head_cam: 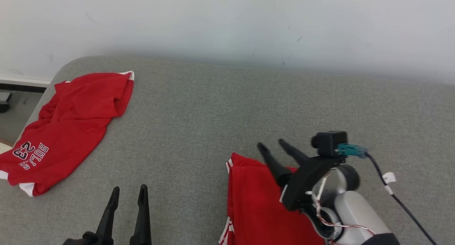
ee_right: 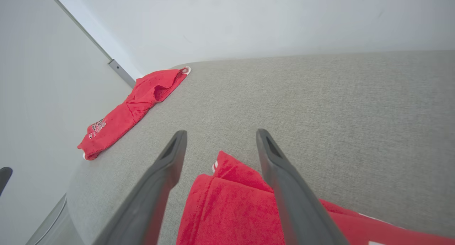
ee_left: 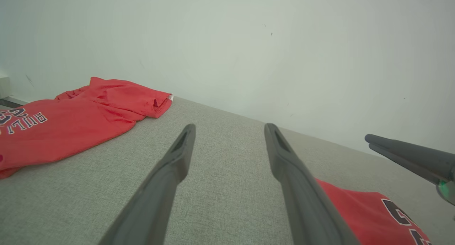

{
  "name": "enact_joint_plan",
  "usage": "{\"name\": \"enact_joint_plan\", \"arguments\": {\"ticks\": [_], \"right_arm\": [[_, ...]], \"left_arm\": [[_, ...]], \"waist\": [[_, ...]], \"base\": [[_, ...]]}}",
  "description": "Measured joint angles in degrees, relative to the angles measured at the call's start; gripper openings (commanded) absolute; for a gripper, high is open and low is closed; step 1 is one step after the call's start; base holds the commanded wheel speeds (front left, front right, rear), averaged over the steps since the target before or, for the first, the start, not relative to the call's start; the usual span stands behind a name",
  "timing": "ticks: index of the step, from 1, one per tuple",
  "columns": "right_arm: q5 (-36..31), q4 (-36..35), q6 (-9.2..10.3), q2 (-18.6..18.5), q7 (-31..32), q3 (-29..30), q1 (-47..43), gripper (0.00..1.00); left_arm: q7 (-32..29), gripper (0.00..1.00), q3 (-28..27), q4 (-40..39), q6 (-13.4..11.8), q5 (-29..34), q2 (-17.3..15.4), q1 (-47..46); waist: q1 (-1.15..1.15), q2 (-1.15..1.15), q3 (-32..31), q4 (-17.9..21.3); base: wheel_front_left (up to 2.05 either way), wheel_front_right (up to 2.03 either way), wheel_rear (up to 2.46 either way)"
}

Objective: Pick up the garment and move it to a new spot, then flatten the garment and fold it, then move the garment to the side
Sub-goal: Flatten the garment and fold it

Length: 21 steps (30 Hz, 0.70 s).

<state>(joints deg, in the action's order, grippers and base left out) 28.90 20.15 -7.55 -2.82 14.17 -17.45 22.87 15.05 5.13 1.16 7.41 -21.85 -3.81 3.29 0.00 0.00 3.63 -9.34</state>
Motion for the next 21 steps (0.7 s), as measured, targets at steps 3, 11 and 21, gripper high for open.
{"name": "enact_joint_plan", "arguments": {"ticks": [3, 11, 21], "right_arm": [[-5.2, -2.4, 0.0, 0.0, 1.3, 6.1, -2.8, 1.0], [-13.4, -11.7, 0.0, 0.0, 3.8, 19.4, -11.2, 1.0], [-17.5, -16.9, 0.0, 0.0, -9.5, 27.7, -21.0, 1.0]], "left_arm": [[0.0, 1.0, -0.1, -0.1, 0.0, 0.0, 0.0, 0.0], [0.0, 1.0, -0.3, -0.1, 0.0, 0.0, 0.1, 0.1], [0.0, 1.0, -0.8, 0.5, 0.0, 0.3, 0.3, 0.2]], "waist": [[0.0, 0.0, -0.1, 0.2], [0.0, 0.0, -0.3, 1.1], [0.0, 0.0, -0.8, 3.4]], "base": [[0.0, 0.0, 0.0], [0.0, 0.0, 0.0], [0.0, 0.0, 0.0]]}}
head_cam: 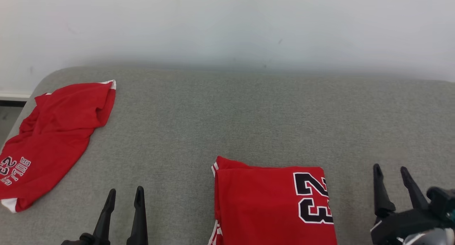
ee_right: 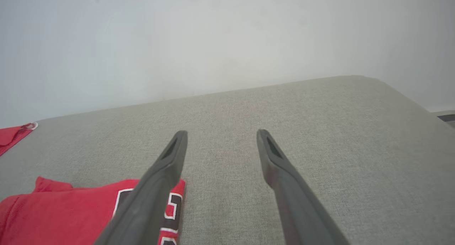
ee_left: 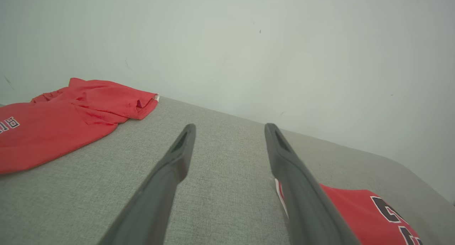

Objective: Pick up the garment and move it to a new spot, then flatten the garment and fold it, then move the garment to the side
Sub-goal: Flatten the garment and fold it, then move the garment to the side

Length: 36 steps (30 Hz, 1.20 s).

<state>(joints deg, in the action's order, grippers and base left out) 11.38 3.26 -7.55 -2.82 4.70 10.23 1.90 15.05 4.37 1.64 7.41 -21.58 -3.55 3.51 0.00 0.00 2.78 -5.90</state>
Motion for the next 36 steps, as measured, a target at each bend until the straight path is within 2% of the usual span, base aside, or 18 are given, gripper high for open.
{"name": "enact_joint_plan", "arguments": {"ticks": [4, 6, 13, 19, 36], "right_arm": [[-0.5, 1.6, 0.0, -0.1, -7.2, -0.1, -1.2, 1.0], [-3.0, 2.5, 0.0, -0.1, -9.9, -1.6, -1.6, 1.0], [-6.6, 5.5, 0.0, 0.0, -14.8, -5.4, -1.9, 1.0], [-7.3, 7.1, 0.0, 0.0, -16.3, -7.0, -1.9, 1.0], [-7.6, 8.9, 0.0, 0.0, -15.7, -7.9, -1.5, 1.0]], "left_arm": [[0.0, 1.0, -0.9, 0.7, 0.0, 0.6, 0.0, 0.1], [0.0, 1.0, -1.5, 1.3, 0.0, 1.0, 0.0, 0.2], [0.0, 1.0, -2.3, 3.8, 0.0, 3.0, -0.4, 0.9], [0.0, 1.0, -0.9, 4.9, 0.0, 4.1, -1.9, 1.2], [0.0, 1.0, -1.6, 5.3, 0.0, 4.3, -1.7, 2.2]], "waist": [[0.0, 0.0, -0.4, 1.5], [0.0, 0.0, -0.7, 2.3], [0.0, 0.0, -2.0, 4.8], [0.0, 0.0, -3.2, 5.9], [-0.01, 0.0, -4.1, 4.9]], "base": [[0.0, 0.0, 0.0], [0.0, 0.0, 0.0], [0.0, 0.0, 0.0], [0.0, 0.0, 0.0], [0.0, 0.0, 0.0]]}}
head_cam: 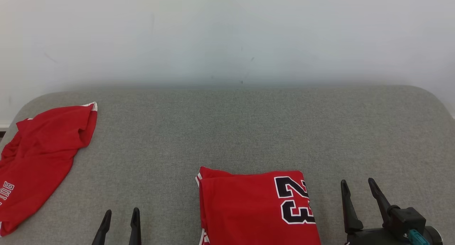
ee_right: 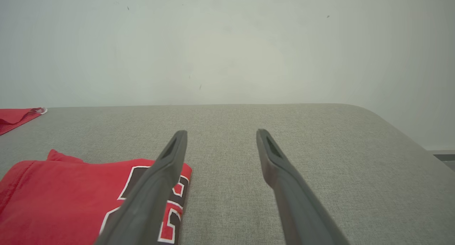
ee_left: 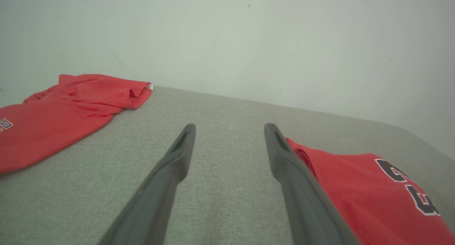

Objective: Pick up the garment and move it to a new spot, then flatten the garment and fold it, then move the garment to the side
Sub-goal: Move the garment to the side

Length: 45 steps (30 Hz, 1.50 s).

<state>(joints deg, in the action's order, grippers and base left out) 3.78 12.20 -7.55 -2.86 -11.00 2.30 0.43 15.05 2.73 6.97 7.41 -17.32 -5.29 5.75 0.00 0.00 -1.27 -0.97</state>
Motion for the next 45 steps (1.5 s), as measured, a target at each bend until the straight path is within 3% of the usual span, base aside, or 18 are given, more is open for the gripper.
{"name": "enact_joint_plan", "arguments": {"ticks": [13, 16, 22, 26, 31, 36, 45], "right_arm": [[0.4, -0.4, 0.0, 0.0, 2.2, -1.0, 0.2, 1.0], [2.4, -0.7, 0.0, 0.0, 7.1, -0.3, 0.7, 1.0], [6.2, -1.1, 0.0, 0.0, 26.8, -1.2, 2.7, 1.0], [8.2, -2.2, 0.0, -0.1, 36.6, -0.4, 5.1, 1.0], [7.7, -1.6, 0.0, 0.0, 45.4, -1.4, 6.7, 1.0], [5.7, 1.5, 0.0, 0.0, 50.9, 0.0, 7.4, 1.0], [5.6, 5.3, 0.0, 0.0, 50.6, -1.1, 10.1, 1.0]], "left_arm": [[0.0, 1.0, 0.4, -0.2, 0.0, 0.1, 0.5, 0.1], [0.0, 1.0, 0.4, -0.2, 0.0, 0.1, 0.5, 0.1], [0.0, 1.0, 0.3, -0.1, 0.0, 0.1, 0.7, 0.1], [0.0, 1.0, 0.4, -0.1, 0.0, 0.2, 0.8, 0.0], [0.0, 1.0, 1.0, -0.1, 0.0, 0.2, 1.1, -0.3], [0.0, 1.0, 1.1, 0.0, 0.0, 0.1, 1.3, -0.9], [0.0, 1.0, 1.6, 0.1, 0.0, 0.0, 1.4, -2.3]], "waist": [[0.0, 0.0, 0.3, -0.5], [0.0, 0.0, 0.4, -0.7], [0.0, 0.0, 0.6, -0.6], [0.0, 0.0, 0.8, -0.8], [0.0, 0.0, 1.2, -1.8], [0.0, 0.0, 2.2, -3.3], [0.0, 0.0, 4.0, -5.6]], "base": [[0.0, 0.0, 0.0], [0.0, 0.0, 0.0], [0.0, 0.0, 0.0], [0.0, 0.0, 0.0], [0.0, 0.0, 0.0], [0.0, 0.0, 0.0], [0.0, 0.0, 0.0]]}}
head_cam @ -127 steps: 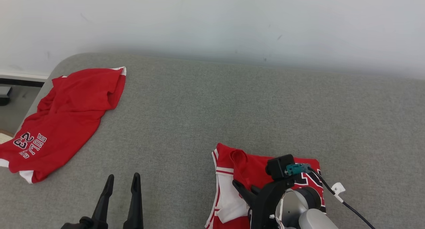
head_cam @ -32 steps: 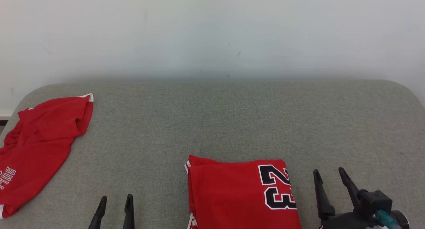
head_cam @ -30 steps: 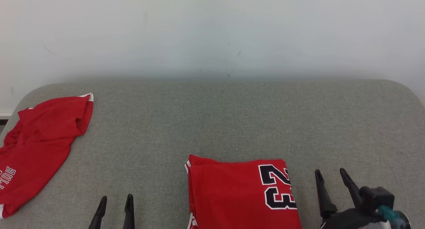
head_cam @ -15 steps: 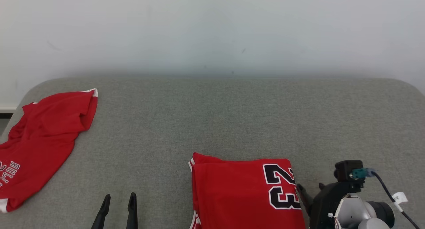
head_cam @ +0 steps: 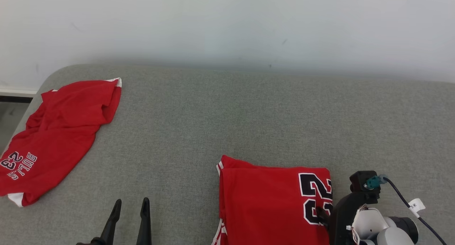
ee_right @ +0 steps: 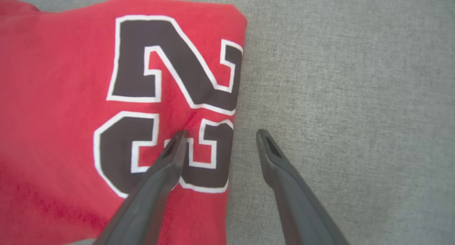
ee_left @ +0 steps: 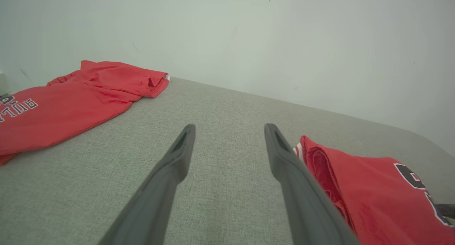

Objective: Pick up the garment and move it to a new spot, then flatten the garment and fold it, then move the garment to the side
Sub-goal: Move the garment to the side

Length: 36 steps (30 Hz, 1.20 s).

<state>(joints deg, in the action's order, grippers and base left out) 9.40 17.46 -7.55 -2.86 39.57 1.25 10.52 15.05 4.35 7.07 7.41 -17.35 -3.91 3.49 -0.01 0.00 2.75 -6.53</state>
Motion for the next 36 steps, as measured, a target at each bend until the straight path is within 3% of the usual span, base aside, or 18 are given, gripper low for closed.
{"name": "enact_joint_plan", "arguments": {"ticks": [8, 9, 10, 11, 12, 13, 24, 30, 36], "right_arm": [[-1.5, 3.3, 0.0, -0.1, 1.5, -0.2, 1.5, 1.0], [-1.7, 3.5, 0.0, -0.1, 1.6, -0.1, 1.6, 0.91], [-1.9, 3.7, 0.0, -0.1, 1.7, -0.1, 1.7, 0.49], [-2.0, 3.9, 0.0, -0.1, 1.7, -0.1, 1.9, 0.38], [-2.0, 4.0, 0.0, -0.1, 1.7, 0.0, 2.1, 0.06], [-2.1, 4.1, 0.0, -0.1, 1.4, 0.0, 2.3, 0.0], [-9.1, 2.9, -0.08, -0.3, 0.2, -1.5, 5.8, 0.0], [-11.4, 2.6, -0.02, -9.3, -0.8, 0.0, 11.0, 0.0], [-13.5, 6.4, -0.02, -17.1, -3.9, 6.0, 17.1, 0.0]], "left_arm": [[0.0, 1.0, 0.5, 0.4, 0.0, -0.3, 0.0, -0.3], [0.0, 1.0, 0.5, 0.4, 0.0, -0.3, 0.0, -0.3], [0.0, 1.0, 0.5, 0.4, 0.0, -0.3, 0.0, -0.3], [0.0, 1.0, 0.5, 0.4, 0.0, -0.3, 0.0, -0.3], [0.0, 1.0, 0.5, 0.4, 0.0, -0.3, 0.0, -0.4], [0.0, 1.0, 0.4, 0.4, 0.0, -0.3, 0.0, -0.4], [0.0, 1.0, 0.6, -2.1, 0.0, -0.3, -0.2, -1.7], [0.0, 1.0, -0.2, -6.4, 0.0, -2.0, -0.6, -4.2], [0.0, 1.0, 0.7, -10.6, 0.0, -1.8, -1.9, -6.7]], "waist": [[0.0, 0.0, 1.0, -1.8], [0.0, 0.0, 1.0, -1.9], [0.01, 0.0, 1.1, -2.0], [0.01, 0.0, 1.1, -2.1], [0.01, 0.0, 1.2, -2.2], [0.01, 0.0, 1.3, -2.2], [0.01, 0.0, 3.7, -0.4], [0.0, -0.01, 7.2, 1.0], [-0.01, -0.01, 11.7, 2.2]], "base": [[0.0, 0.0, 0.0], [0.0, 0.0, 0.0], [0.0, 0.0, 0.0], [0.0, 0.0, 0.0], [0.0, 0.0, 0.0], [0.0, 0.0, 0.0], [0.0, 0.0, 0.0], [0.0, 0.0, 0.0], [0.0, 0.0, 0.0]]}}
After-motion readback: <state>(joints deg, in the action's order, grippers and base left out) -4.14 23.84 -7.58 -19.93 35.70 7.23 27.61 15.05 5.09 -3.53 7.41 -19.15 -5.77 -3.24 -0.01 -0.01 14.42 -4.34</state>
